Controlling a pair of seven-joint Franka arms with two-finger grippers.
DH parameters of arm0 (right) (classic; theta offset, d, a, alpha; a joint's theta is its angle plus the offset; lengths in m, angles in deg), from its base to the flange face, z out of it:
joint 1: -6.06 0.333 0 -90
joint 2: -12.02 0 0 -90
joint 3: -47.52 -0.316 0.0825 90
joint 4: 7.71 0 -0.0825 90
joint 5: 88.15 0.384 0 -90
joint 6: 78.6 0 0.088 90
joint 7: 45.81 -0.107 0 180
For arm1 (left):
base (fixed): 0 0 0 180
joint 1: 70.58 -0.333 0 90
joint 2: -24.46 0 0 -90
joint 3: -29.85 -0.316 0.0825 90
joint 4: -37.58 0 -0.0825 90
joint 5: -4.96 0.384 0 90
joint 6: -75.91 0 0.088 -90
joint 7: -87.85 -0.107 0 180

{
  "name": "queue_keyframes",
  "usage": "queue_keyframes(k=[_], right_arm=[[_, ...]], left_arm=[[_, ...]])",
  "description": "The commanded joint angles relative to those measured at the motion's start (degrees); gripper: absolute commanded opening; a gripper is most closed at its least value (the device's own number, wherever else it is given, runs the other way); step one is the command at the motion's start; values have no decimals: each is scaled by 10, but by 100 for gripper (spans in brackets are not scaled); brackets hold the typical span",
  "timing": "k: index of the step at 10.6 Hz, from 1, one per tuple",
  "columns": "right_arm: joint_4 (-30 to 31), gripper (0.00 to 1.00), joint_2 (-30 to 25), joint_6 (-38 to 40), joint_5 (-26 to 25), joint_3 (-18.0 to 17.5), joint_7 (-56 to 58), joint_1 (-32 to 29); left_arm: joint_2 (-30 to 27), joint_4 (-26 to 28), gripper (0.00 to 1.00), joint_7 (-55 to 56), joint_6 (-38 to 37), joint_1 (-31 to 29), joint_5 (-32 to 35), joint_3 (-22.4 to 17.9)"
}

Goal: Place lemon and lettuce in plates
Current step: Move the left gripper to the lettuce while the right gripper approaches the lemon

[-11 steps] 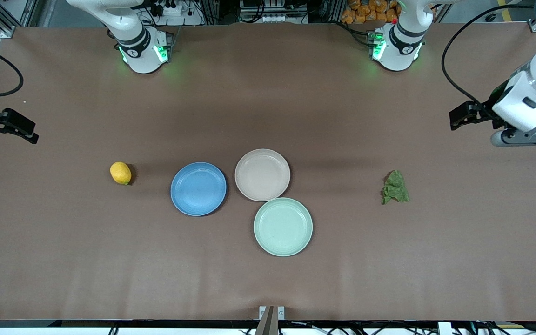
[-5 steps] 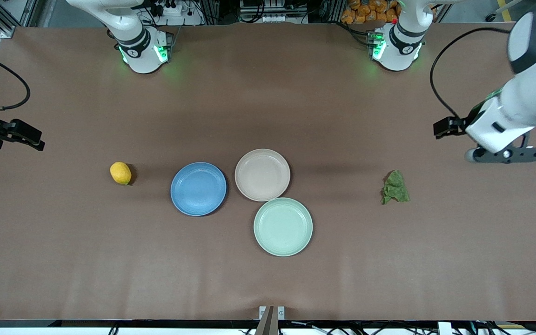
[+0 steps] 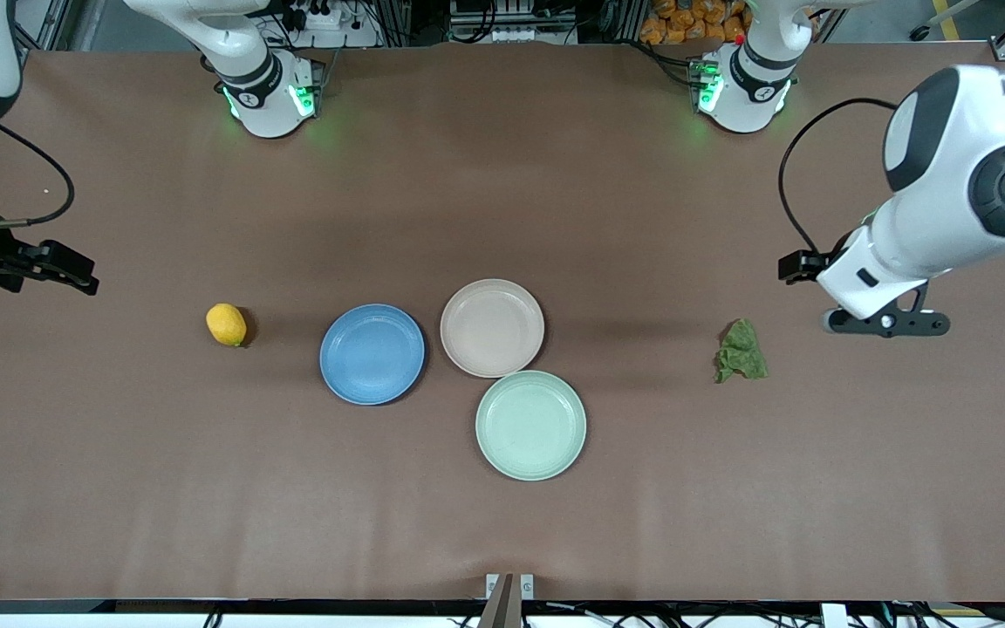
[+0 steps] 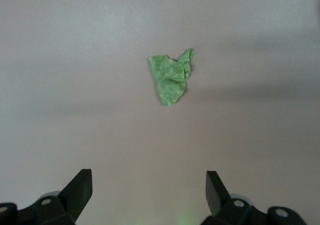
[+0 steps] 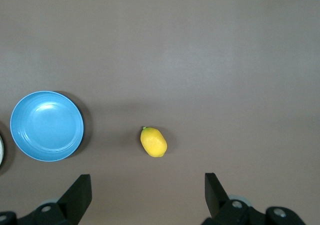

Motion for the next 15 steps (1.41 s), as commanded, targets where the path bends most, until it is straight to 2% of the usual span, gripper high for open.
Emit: queue_keyframes(k=[1, 5, 10, 13, 15], right_arm=[[22, 100, -6, -22, 8, -2, 27, -4], [51, 100, -6, -44, 8, -2, 34, -2], [73, 100, -3, -67, 8, -2, 39, 1], [81, 100, 9, -74, 9, -2, 38, 2], [123, 100, 11, -125, 8, -2, 39, 2]], left_arm=[[21, 16, 100, -5, 29, -2, 13, 1], [82, 26, 100, -3, 62, -7, 8, -4], [160, 69, 100, -2, 171, -13, 1, -15], [200, 70, 100, -2, 195, -13, -40, -21], [221, 70, 100, -2, 224, -17, -42, -23]])
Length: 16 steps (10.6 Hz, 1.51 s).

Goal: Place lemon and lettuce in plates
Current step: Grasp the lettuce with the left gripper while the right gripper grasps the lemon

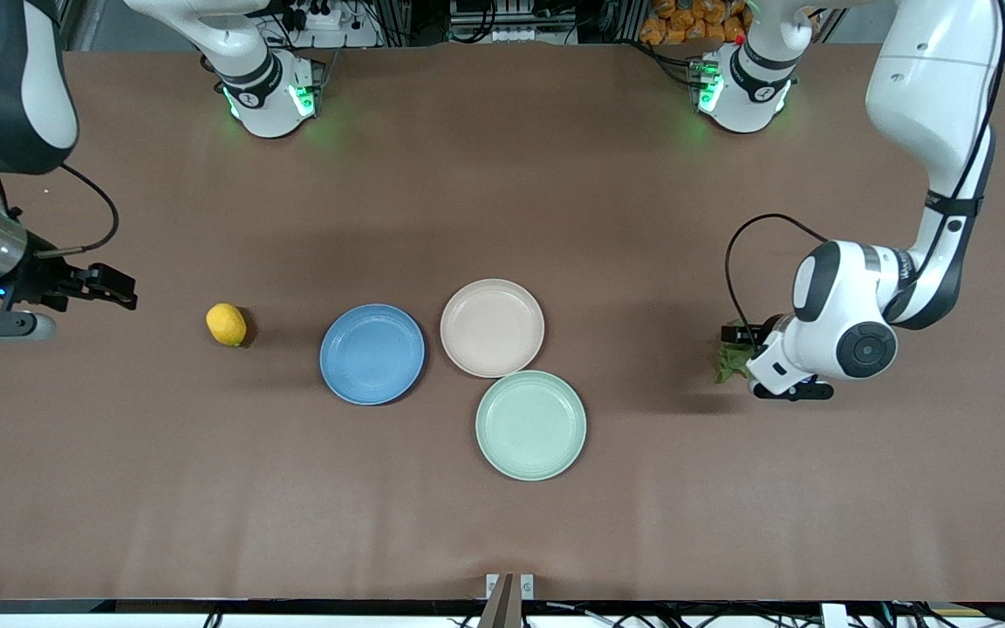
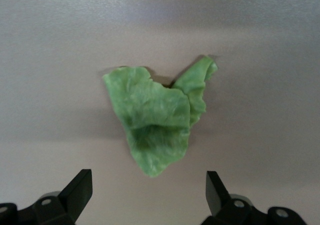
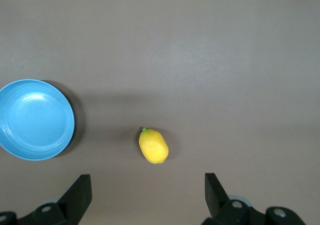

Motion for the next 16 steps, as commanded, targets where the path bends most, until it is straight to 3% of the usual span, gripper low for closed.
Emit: queue_keyframes(k=[1, 3, 4, 5, 7, 8, 9, 12, 14, 16], right_arm=[[51, 100, 8, -59, 7, 0, 9, 0], [65, 100, 30, -72, 8, 0, 8, 6], [66, 100, 48, -72, 8, 0, 8, 8], [67, 100, 66, -72, 8, 0, 8, 13], [71, 100, 101, -73, 8, 0, 9, 19], [79, 100, 108, -85, 7, 0, 9, 28], [98, 100, 109, -112, 7, 0, 9, 28], [146, 100, 113, -156, 8, 0, 32, 27], [190, 100, 127, -210, 7, 0, 35, 28], [194, 100, 135, -198, 5, 1, 60, 41]], left_arm=[[21, 1, 100, -3, 34, -4, -13, -3], [39, -5, 100, -2, 49, -4, -13, -3], [45, -5, 96, -1, 53, -3, -13, -3], [50, -5, 85, -1, 59, -3, -13, -3], [50, -5, 41, -1, 59, -3, -13, -3], [49, -6, 12, 0, 59, -3, -13, -3], [47, -6, 0, 13, 59, -3, -12, -3], [21, -12, 0, 40, 43, 4, -10, 2], [12, -47, 0, 45, -5, 5, -14, 17], [-1, -68, 0, 61, -34, 5, -17, 38]])
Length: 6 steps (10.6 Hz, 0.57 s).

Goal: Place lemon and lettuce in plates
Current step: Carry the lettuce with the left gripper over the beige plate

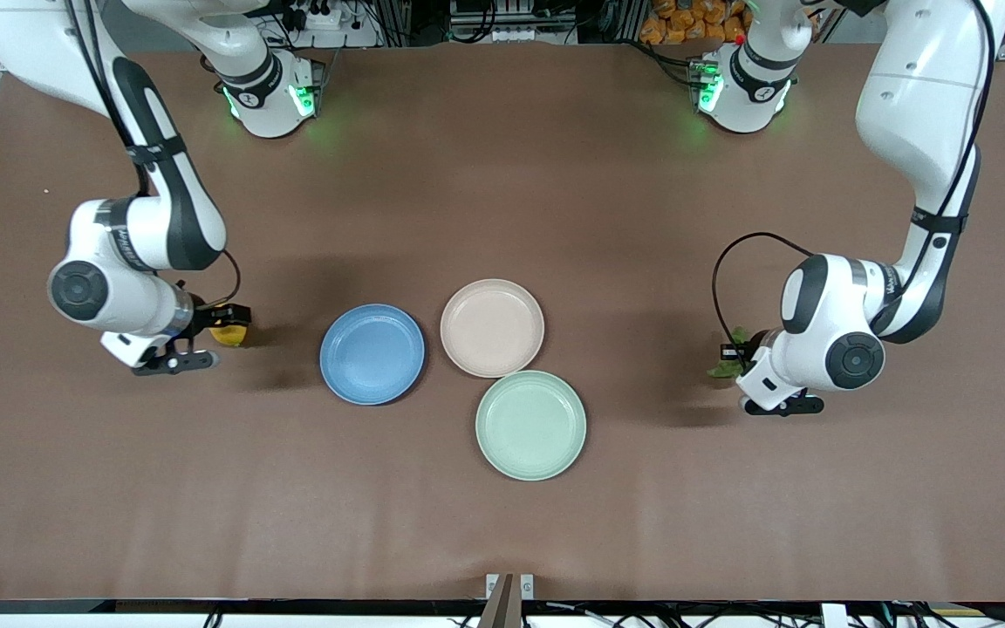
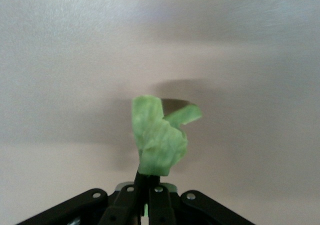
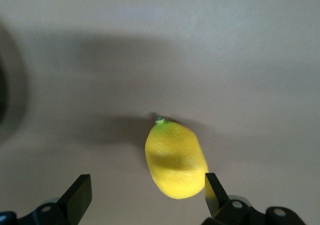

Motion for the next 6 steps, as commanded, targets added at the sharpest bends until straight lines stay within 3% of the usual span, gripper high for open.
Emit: queue_keyframes(k=[1, 6], right_arm=[[9, 100, -1, -2, 5, 1, 40, 7], [10, 100, 14, -17, -4, 4, 104, 7]], left_arm=[[-25, -16, 0, 39, -31, 4, -20, 23], [-55, -23, 0, 182, -33, 85, -24, 50]])
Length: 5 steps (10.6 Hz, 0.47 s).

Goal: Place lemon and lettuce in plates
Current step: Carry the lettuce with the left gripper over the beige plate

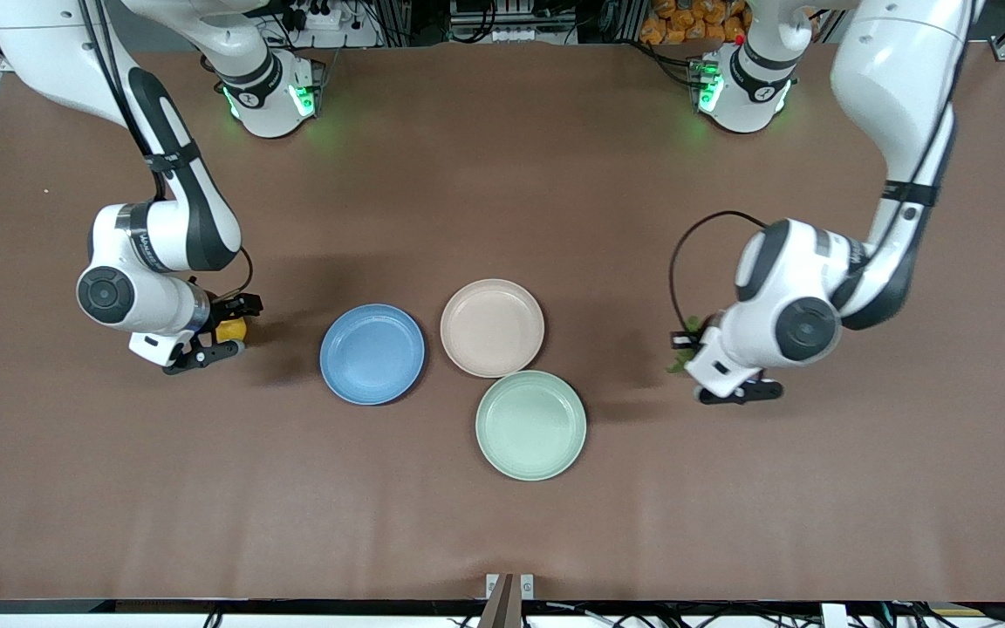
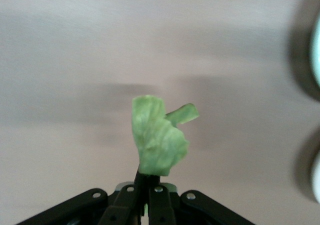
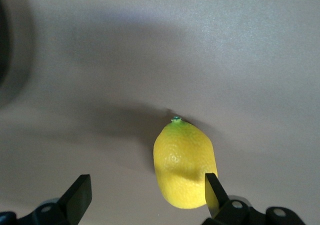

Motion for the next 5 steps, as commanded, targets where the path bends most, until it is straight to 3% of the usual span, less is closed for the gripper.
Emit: queue_keyframes(k=[1, 5], right_arm=[[5, 100, 9, -9, -3, 2, 11, 1], [4, 100, 23, -10, -2, 20, 68, -1]], left_arm=[[-21, 2, 0, 72, -9, 46, -17, -4], [-22, -10, 0, 175, -7, 122, -36, -4]])
